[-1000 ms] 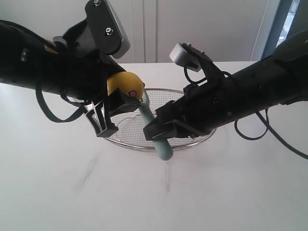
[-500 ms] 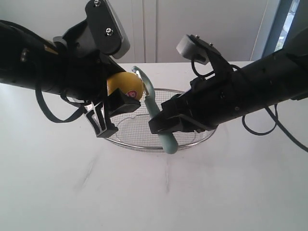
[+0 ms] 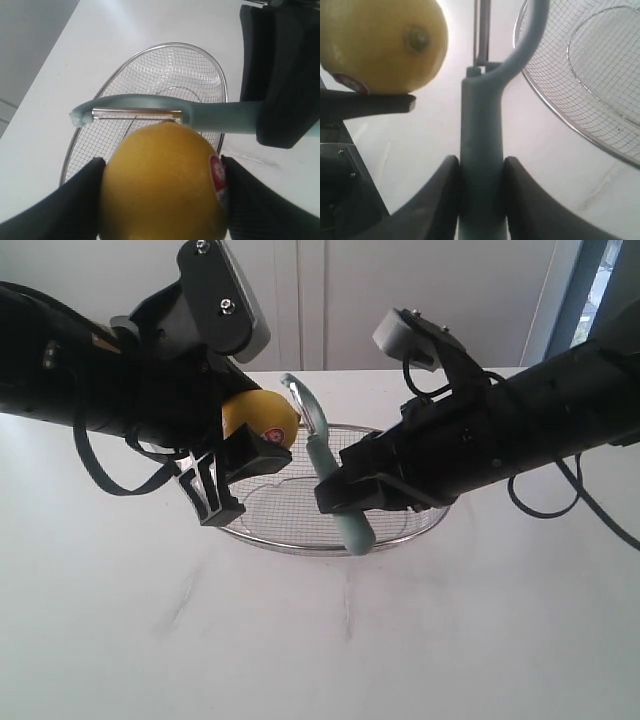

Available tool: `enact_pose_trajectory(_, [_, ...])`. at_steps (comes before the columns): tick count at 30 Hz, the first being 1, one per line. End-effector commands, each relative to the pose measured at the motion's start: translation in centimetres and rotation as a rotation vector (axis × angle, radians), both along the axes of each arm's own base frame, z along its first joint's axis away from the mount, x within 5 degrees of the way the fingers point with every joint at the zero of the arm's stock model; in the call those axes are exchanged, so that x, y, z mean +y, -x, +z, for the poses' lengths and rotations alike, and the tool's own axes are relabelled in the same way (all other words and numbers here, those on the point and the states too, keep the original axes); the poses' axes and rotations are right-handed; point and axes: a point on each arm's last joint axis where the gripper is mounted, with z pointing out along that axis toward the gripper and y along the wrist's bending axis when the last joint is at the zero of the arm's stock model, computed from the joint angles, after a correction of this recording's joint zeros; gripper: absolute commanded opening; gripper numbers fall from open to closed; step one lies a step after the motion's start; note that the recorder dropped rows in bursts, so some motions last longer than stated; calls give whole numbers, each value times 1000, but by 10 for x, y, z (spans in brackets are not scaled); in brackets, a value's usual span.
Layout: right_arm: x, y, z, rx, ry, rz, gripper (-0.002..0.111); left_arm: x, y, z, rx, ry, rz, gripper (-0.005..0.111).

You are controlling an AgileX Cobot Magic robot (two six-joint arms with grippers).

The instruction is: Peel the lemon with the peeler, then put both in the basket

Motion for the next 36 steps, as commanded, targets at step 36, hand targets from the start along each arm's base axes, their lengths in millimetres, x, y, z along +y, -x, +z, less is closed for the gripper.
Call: enact_pose_trajectory(36, [-52,-7,13,-24,115,-201,0,-1,4,0,24,-3,-14,0])
